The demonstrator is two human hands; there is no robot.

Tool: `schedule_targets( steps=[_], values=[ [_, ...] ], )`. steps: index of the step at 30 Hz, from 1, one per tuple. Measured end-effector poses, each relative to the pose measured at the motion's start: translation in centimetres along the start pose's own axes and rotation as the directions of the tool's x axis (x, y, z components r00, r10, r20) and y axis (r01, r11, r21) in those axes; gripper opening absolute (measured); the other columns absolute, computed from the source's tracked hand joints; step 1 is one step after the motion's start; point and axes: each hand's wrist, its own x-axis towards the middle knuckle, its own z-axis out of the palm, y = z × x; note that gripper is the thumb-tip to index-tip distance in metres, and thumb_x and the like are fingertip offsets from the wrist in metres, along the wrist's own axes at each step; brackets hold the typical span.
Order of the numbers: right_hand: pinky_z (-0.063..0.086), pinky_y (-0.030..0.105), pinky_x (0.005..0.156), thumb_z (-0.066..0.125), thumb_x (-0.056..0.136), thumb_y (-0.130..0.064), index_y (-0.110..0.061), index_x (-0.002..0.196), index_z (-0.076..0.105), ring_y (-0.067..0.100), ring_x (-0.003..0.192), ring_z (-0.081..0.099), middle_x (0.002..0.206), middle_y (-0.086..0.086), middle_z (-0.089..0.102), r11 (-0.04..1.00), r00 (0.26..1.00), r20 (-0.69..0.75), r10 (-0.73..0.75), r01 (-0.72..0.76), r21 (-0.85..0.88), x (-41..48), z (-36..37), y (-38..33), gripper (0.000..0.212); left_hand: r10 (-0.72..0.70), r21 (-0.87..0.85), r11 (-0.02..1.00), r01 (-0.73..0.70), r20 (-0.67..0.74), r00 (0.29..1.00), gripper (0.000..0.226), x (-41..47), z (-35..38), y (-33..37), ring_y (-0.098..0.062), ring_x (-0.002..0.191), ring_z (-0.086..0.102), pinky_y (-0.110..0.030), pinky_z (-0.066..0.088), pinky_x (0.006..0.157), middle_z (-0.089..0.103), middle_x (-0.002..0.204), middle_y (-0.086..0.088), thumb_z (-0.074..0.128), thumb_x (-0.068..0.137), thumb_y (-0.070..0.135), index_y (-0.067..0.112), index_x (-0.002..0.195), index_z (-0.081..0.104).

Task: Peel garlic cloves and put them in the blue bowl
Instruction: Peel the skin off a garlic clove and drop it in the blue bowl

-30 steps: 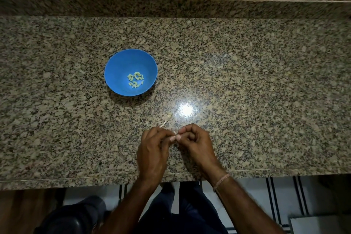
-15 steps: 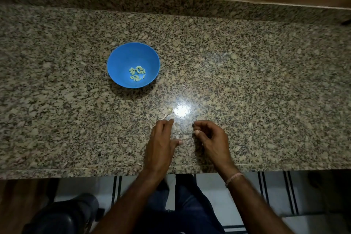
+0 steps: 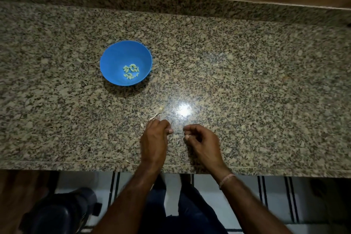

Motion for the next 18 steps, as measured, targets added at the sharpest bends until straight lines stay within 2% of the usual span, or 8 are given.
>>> schedule_targets(
  steps=[2,4,8,11,13,15,16,18],
  values=[
    [0.059,0.027,0.091,0.074,0.092,-0.004,-0.017,0.120,0.074,0.004,0.100,0.069,0.108,-0.007,0.073,0.992,0.995,0.037,-0.092,0.095,-0.082,0.2,0.1,0.1,0.031,-0.127,-0.152,0.981,0.118,-0.048,0.991,0.025,-0.5,-0.6,0.4,-0.014,0.081,0.061,-0.025,0.047,0.065,0.062,0.084,0.011,0.065,0.096,0.007,0.027,0.081,0.061],
    [0.056,0.024,0.089,0.075,0.091,-0.004,-0.015,0.126,0.070,0.005,0.100,0.064,0.109,-0.006,0.065,0.948,0.970,0.094,-0.224,0.239,-0.212,0.0,0.3,0.3,0.037,-0.276,-0.326,0.919,0.222,-0.128,0.953,0.019,-1.4,-1.7,0.6,-0.009,0.083,0.068,-0.023,0.053,0.068,0.070,0.088,0.010,0.066,0.097,0.007,0.023,0.086,0.068],
    [0.057,0.037,0.079,0.070,0.091,0.000,-0.014,0.124,0.068,0.015,0.093,0.060,0.105,-0.003,0.055,0.853,0.913,0.196,-0.356,0.404,-0.330,-0.2,1.9,-0.2,0.035,-0.506,-0.463,0.804,0.373,-0.204,0.838,0.012,-3.3,-3.2,-0.5,-0.010,0.084,0.072,-0.044,0.063,0.075,0.075,0.089,0.009,0.072,0.094,0.010,0.020,0.089,0.073],
    [0.057,0.042,0.077,0.067,0.095,-0.003,-0.017,0.115,0.069,0.016,0.093,0.060,0.103,-0.005,0.054,0.848,0.893,0.230,-0.386,0.442,-0.292,1.3,4.0,-1.3,0.025,-0.572,-0.496,0.760,0.420,-0.202,0.795,0.012,-3.8,-3.4,-0.4,-0.011,0.084,0.072,-0.047,0.063,0.076,0.076,0.087,0.008,0.075,0.092,0.011,0.022,0.087,0.073],
    [0.058,0.035,0.079,0.065,0.096,0.001,-0.016,0.112,0.069,0.013,0.094,0.060,0.103,-0.006,0.054,0.880,0.897,0.238,-0.374,0.424,-0.213,2.1,4.7,-2.4,0.025,-0.586,-0.505,0.750,0.428,-0.204,0.784,0.012,-4.0,-3.4,0.1,-0.010,0.081,0.071,-0.040,0.063,0.075,0.075,0.085,0.008,0.076,0.092,0.012,0.021,0.085,0.073],
    [0.056,0.020,0.083,0.063,0.097,0.004,-0.012,0.116,0.070,0.006,0.097,0.060,0.105,-0.005,0.056,0.911,0.909,0.223,-0.352,0.387,-0.139,2.3,4.1,-2.8,0.026,-0.603,-0.512,0.738,0.440,-0.207,0.771,0.014,-4.1,-3.4,0.5,-0.008,0.078,0.070,-0.029,0.060,0.071,0.074,0.081,0.009,0.077,0.091,0.014,0.023,0.083,0.072],
    [0.055,0.017,0.085,0.061,0.099,0.003,-0.011,0.119,0.070,0.005,0.100,0.060,0.108,-0.004,0.056,0.924,0.914,0.226,-0.337,0.367,-0.107,2.2,3.4,-2.6,0.025,-0.606,-0.515,0.735,0.441,-0.208,0.768,0.015,-4.3,-3.4,0.6,-0.006,0.077,0.069,-0.024,0.057,0.069,0.074,0.080,0.009,0.077,0.091,0.014,0.025,0.082,0.071],
    [0.059,0.022,0.084,0.060,0.102,-0.002,-0.011,0.124,0.067,0.010,0.103,0.060,0.112,-0.005,0.054,0.922,0.905,0.269,-0.331,0.370,-0.110,1.7,2.2,-2.1,0.025,-0.613,-0.530,0.725,0.440,-0.203,0.764,0.017,-4.7,-3.2,0.6,-0.002,0.077,0.069,-0.015,0.053,0.068,0.074,0.082,0.011,0.077,0.091,0.012,0.025,0.081,0.072]
  ],
)
